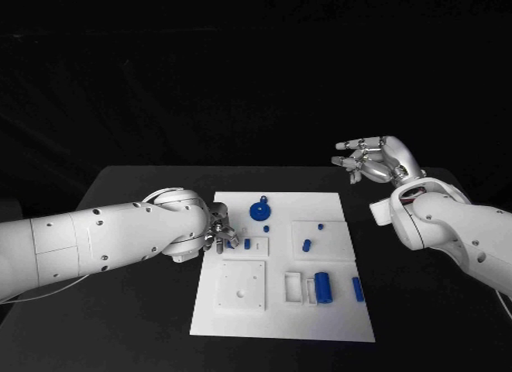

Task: Assemble the parts on the task board

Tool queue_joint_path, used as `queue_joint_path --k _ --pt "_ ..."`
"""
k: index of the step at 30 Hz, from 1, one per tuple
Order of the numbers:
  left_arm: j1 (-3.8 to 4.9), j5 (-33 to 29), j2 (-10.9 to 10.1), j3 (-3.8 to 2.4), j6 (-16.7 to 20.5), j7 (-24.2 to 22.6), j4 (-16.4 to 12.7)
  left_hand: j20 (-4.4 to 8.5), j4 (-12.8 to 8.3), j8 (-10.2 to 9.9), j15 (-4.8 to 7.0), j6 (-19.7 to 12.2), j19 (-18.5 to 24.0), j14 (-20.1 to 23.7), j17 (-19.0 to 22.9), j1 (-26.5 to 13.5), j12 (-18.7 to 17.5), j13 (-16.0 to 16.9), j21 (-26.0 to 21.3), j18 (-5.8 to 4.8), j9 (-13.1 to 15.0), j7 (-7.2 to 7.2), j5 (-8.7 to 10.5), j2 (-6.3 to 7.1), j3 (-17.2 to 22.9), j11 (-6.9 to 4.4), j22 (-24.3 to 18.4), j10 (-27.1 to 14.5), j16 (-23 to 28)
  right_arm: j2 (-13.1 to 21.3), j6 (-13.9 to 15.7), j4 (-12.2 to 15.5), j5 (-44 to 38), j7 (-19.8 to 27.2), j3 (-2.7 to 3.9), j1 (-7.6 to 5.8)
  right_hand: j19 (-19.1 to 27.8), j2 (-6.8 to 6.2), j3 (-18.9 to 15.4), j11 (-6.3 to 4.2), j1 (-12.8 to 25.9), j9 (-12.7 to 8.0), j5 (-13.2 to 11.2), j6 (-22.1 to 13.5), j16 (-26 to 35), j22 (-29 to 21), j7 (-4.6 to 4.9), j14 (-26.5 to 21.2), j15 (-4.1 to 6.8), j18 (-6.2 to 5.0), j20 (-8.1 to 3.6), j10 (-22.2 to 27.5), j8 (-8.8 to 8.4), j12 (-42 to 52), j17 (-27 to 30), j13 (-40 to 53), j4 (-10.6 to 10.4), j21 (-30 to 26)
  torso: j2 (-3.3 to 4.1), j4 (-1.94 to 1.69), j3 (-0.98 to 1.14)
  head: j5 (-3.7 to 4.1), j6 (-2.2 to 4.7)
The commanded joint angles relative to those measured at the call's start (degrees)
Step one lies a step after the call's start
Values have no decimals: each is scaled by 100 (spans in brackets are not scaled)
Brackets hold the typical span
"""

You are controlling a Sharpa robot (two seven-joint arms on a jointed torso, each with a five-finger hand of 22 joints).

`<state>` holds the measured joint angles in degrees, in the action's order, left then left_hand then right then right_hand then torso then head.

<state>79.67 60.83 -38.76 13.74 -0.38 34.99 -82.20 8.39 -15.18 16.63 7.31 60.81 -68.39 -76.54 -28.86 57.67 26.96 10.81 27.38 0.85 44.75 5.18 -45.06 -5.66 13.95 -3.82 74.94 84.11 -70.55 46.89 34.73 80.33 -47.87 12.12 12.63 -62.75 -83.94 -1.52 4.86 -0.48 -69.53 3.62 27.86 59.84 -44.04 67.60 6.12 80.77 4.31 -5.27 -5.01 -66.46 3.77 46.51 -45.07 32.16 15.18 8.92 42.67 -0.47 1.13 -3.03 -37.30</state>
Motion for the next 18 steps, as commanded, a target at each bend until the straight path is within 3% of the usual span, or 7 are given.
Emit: queue_joint_path --k 1,18 --pt "-13 18 0 6 -137 -8 -14 -5 -92 4 -3 666 -15 -38 -6 63 36 -5 40 -39 9 -606 -19 7 134 -20 115 255 31 -5 -80 0 1 59 4 1 -180 20 31 -6 56 -5 20 12 34 8 7 20 2 -17 -38 27 -24 19 -5 -5 -14 -11 1 -1 2 1 -3" --pt "-41 -17 89 6 -214 -16 96 -2 -73 0 5 722 -36 -73 -40 23 94 -2 33 -45 2 -626 84 -18 80 -26 108 258 50 -23 -89 -4 1 58 4 1 -179 19 47 -6 58 -5 33 13 40 8 8 19 2 -18 -37 31 -25 21 -6 -13 -3 -13 6 6 5 15 -19"
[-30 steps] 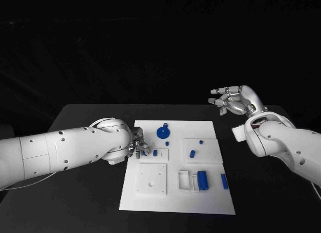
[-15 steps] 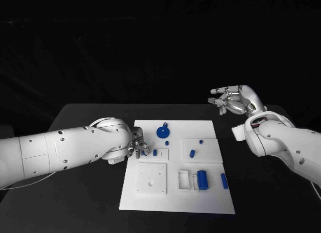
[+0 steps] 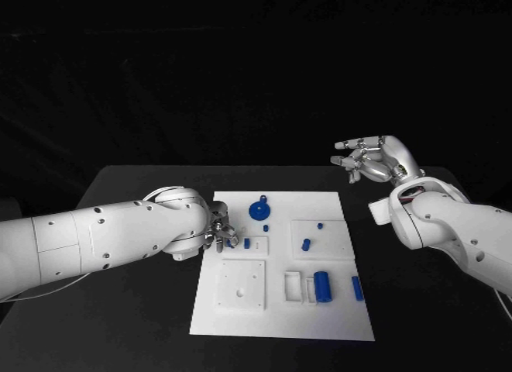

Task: Assemble the parts on the task board

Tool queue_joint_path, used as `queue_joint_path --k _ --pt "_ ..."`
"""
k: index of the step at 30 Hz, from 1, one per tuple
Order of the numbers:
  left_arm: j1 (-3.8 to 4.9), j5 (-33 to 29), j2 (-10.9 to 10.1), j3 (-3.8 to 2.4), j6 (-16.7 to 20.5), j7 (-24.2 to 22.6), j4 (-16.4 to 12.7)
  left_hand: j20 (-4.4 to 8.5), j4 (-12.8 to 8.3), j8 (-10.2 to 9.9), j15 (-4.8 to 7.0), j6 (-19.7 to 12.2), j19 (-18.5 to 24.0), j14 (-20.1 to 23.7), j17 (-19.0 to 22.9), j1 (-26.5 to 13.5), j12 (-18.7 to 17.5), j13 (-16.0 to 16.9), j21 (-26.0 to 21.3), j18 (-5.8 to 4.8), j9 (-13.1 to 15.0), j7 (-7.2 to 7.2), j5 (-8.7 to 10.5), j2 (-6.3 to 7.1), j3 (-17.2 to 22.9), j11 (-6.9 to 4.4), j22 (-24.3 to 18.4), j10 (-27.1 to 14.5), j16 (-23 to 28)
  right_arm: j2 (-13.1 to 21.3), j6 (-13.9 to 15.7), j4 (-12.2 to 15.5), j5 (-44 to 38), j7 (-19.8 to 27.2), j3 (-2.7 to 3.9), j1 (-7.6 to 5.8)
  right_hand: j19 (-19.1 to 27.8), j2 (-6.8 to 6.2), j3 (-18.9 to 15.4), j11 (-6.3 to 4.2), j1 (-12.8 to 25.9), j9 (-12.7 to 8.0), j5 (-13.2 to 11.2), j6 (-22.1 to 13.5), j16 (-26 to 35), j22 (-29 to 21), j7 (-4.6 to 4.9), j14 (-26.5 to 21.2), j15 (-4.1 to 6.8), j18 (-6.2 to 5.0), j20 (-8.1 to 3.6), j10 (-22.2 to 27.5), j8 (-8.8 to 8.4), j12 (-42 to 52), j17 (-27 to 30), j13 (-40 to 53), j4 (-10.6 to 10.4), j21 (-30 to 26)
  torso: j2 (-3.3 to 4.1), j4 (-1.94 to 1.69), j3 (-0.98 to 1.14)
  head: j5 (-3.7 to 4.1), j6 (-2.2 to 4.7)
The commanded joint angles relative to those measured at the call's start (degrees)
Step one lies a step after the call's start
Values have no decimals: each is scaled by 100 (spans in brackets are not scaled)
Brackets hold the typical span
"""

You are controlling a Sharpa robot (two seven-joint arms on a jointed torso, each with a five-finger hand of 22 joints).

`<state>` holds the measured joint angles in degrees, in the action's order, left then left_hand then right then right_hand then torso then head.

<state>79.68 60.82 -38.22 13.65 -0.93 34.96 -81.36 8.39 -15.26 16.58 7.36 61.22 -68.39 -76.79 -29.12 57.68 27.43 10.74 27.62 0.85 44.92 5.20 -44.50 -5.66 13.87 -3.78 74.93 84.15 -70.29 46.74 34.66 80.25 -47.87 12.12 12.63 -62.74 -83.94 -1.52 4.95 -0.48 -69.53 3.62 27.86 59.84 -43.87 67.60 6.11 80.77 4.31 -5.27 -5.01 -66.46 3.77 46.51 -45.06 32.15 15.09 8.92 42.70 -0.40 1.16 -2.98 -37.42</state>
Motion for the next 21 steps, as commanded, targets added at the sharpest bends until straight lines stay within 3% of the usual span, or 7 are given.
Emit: queue_joint_path --k 1,21 --pt "-47 -19 42 16 -166 -13 17 -2 -64 7 0 697 -41 -52 -17 16 55 6 8 -47 -18 -632 35 -19 78 -30 109 256 26 -8 -82 4 1 58 4 1 -179 19 38 -7 58 -6 33 13 23 8 8 19 2 -19 -37 30 -25 22 -7 -11 6 -13 3 0 2 9 -15" --pt "-87 -34 80 16 -268 -36 22 0 -62 -69 14 981 -142 -198 -233 -22 313 20 -12 -45 -81 -695 75 -23 -12 -50 113 270 19 -20 -87 -11 1 63 4 3 -177 17 99 -6 70 -5 65 16 28 11 9 18 3 -22 -37 37 -23 18 -8 -21 26 -16 -6 -9 -3 41 -49"
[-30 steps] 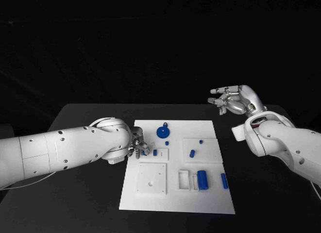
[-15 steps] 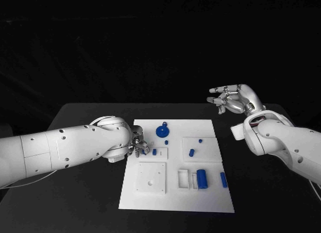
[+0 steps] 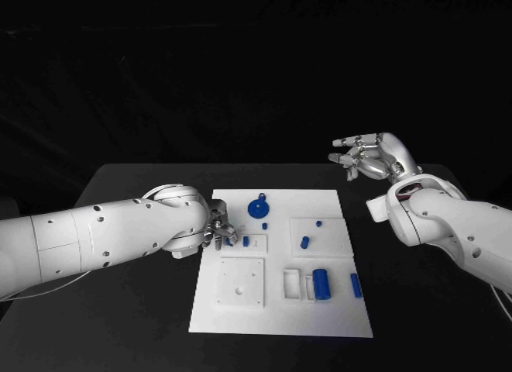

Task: Assemble the parts on the task board

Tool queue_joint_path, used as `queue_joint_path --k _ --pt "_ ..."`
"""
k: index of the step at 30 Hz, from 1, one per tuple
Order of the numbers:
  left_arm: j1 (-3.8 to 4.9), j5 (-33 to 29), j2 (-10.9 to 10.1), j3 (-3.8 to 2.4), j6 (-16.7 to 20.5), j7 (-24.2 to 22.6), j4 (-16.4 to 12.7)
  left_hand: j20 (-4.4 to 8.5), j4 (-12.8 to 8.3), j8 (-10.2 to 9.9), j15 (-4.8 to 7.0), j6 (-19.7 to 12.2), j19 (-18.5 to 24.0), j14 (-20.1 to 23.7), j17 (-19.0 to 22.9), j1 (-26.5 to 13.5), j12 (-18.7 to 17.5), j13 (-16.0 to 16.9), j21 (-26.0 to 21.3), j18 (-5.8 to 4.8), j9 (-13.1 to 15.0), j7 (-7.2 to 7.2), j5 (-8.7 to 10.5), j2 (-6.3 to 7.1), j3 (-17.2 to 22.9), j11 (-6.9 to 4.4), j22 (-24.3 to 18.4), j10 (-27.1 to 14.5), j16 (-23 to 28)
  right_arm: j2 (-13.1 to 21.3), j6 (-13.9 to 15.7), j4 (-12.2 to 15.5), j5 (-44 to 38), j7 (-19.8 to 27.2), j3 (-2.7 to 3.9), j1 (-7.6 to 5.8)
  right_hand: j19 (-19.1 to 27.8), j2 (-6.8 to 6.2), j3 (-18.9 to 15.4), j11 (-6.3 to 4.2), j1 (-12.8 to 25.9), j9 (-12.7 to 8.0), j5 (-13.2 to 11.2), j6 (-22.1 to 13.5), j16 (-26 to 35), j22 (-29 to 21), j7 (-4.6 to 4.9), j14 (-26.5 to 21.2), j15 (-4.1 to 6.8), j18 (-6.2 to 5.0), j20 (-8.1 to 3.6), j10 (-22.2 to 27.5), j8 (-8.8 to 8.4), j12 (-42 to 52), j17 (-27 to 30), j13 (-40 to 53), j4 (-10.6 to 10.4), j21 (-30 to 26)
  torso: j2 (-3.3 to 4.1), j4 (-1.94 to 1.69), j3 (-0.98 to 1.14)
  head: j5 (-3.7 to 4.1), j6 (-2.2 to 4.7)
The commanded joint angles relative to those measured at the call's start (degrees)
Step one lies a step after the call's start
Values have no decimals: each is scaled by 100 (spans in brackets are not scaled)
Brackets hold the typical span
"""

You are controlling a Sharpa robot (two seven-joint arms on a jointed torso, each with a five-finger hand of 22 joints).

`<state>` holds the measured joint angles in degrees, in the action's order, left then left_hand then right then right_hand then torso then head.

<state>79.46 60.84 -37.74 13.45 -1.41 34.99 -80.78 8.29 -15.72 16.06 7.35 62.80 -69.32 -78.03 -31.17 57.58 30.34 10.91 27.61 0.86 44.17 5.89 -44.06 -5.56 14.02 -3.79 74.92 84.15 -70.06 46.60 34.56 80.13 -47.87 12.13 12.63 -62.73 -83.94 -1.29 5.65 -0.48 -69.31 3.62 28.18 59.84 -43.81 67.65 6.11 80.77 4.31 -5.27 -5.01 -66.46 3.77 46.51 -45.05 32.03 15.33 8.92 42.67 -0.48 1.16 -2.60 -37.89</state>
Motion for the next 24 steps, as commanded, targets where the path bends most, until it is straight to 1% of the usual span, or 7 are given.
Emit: queue_joint_path --k 1,4,6,11,19,22,24 --pt "-65 -34 31 36 -226 -39 -38 10 -14 -23 16 834 -53 -80 -52 -13 34 3 -9 -44 -7 -765 31 -35 -27 -51 114 270 -5 -5 -77 2 0 63 4 2 -177 -6 29 -6 48 -5 32 16 22 6 9 18 2 -22 -37 37 -24 18 -9 -9 3 -16 -2 -2 -3 6 -2" --pt "-66 -31 29 36 -234 -39 -44 6 -21 -37 14 864 -57 -99 -137 -11 56 -6 -4 -39 -4 -770 27 -32 -21 -54 116 271 -12 -5 -77 3 0 64 4 2 -176 -9 42 -6 55 -5 45 16 24 8 9 17 2 -22 -37 35 -24 21 -9 -10 4 -16 -3 -2 -1 2 -5" --pt "-67 -28 26 36 -237 -42 -51 2 -18 -36 13 901 -60 -124 -242 -20 100 -1 3 -36 3 -781 24 -34 -18 -60 116 273 -39 -4 -76 3 0 65 4 3 -176 -9 42 -6 55 -5 45 16 24 8 9 17 2 -22 -37 35 -24 21 -9 -10 4 -16 -3 -2 -4 1 -5" --pt "-69 -26 17 35 -219 -49 -66 -5 -22 -61 11 947 -70 -154 -333 -33 136 -1 14 -26 -10 -788 28 -35 1 -64 116 274 -49 -3 -77 1 0 66 4 4 -175 -11 58 -7 57 -5 55 17 26 9 9 15 2 -23 -36 38 -24 20 -9 -12 7 -17 -2 -5 -3 6 0" --pt "-71 -25 13 35 -186 -64 -88 -12 -26 -192 9 1068 -86 -208 -491 -85 188 -13 33 -14 -48 -798 62 -40 62 -68 115 275 2 -10 -81 -7 0 68 4 7 -174 -15 75 -6 60 -6 62 17 26 11 10 15 3 -23 -36 39 -24 19 -9 -14 12 -18 1 -4 -2 9 -2" --pt "-72 -25 10 35 -184 -71 -94 -12 -25 -212 9 1084 -87 -221 -519 -89 193 -12 34 -14 -50 -803 76 -43 70 -72 114 274 -1 -14 -86 -10 -1 70 4 9 -174 -15 75 -6 60 -6 62 17 26 11 10 15 3 -23 -36 39 -24 19 -9 -14 12 -18 -2 -1 0 9 -10" --pt "-72 -25 9 35 -178 -75 -98 -14 -22 -227 8 1104 -86 -223 -540 -95 198 -10 35 -14 -51 -803 94 -47 73 -70 114 275 1 -16 -88 -13 -1 69 4 11 -174 -15 75 -6 60 -6 62 17 26 11 10 15 3 -23 -36 39 -24 19 -9 -14 12 -18 1 -1 -2 11 -10"
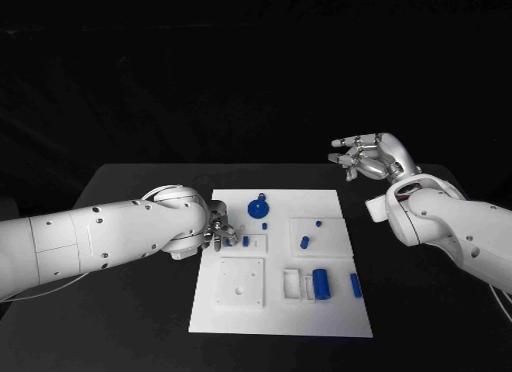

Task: Assemble the parts on the task board

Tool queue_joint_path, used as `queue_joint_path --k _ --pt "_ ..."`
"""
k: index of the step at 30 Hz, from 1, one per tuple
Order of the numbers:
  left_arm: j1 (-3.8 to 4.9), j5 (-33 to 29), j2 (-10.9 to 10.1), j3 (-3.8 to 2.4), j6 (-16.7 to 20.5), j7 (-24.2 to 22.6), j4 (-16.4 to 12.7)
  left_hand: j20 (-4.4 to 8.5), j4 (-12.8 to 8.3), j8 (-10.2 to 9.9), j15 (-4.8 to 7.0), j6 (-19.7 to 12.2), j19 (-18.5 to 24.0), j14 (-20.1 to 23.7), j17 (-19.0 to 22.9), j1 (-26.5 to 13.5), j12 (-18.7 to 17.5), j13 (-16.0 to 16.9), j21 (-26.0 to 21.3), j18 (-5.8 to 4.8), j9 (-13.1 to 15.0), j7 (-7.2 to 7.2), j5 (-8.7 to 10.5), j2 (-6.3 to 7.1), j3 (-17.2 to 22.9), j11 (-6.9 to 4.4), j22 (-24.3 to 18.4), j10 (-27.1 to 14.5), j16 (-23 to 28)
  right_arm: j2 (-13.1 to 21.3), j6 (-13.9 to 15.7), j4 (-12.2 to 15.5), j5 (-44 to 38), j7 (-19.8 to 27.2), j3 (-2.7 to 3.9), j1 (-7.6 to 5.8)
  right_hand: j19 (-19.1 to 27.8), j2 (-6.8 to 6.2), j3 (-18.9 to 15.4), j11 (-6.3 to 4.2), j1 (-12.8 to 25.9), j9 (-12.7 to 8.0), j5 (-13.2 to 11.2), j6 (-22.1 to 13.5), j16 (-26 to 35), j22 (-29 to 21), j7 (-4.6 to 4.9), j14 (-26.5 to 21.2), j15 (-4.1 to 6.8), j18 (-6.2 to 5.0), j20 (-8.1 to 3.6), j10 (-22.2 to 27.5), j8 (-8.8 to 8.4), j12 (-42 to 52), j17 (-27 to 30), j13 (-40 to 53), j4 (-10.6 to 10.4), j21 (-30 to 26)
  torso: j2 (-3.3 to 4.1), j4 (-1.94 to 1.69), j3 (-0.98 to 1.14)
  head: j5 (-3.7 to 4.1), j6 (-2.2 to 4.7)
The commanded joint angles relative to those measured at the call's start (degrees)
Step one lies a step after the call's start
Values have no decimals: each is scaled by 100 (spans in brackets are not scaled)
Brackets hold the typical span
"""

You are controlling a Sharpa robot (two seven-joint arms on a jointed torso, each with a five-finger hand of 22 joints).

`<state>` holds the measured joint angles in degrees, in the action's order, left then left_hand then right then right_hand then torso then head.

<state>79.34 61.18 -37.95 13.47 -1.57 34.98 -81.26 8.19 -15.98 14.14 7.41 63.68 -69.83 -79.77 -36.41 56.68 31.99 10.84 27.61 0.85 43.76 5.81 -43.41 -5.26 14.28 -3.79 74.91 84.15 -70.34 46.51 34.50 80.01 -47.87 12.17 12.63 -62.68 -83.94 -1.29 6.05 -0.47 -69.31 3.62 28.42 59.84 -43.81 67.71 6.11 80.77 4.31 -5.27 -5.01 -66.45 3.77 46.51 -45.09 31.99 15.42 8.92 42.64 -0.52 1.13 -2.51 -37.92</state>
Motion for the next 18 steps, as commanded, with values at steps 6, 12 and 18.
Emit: queue_joint_path --k 6,12,18 --pt "-61 -59 38 33 -142 -85 -49 -9 19 -63 0 1040 -37 -54 -39 -20 38 1 35 -11 -15 -798 77 -84 34 -70 114 275 32 -17 -84 -7 -3 67 4 8 -174 -19 58 -6 62 -6 47 15 29 8 11 13 3 -25 -36 41 -24 18 -5 -13 11 -20 2 6 2 5 -7" --pt "-61 -59 53 33 -122 -100 -26 -16 109 -107 -1 1090 -46 -65 -80 -36 61 16 25 -18 -26 -811 392 -139 -44 -72 109 275 31 -24 -87 -15 -4 67 4 10 -174 -19 58 -6 62 -6 47 15 29 8 11 13 3 -25 -36 41 -24 18 -5 -13 11 -20 1 6 3 11 -2" --pt "-61 -59 78 33 -131 -100 23 -18 318 -163 -1 1128 -62 -66 -88 21 62 29 -16 -32 -41 -820 813 -178 -191 -73 104 274 50 -27 -90 -15 -4 67 4 12 -174 -19 58 -6 62 -6 47 15 29 8 11 13 3 -25 -36 41 -24 18 -5 -13 11 -20 1 8 6 18 8"
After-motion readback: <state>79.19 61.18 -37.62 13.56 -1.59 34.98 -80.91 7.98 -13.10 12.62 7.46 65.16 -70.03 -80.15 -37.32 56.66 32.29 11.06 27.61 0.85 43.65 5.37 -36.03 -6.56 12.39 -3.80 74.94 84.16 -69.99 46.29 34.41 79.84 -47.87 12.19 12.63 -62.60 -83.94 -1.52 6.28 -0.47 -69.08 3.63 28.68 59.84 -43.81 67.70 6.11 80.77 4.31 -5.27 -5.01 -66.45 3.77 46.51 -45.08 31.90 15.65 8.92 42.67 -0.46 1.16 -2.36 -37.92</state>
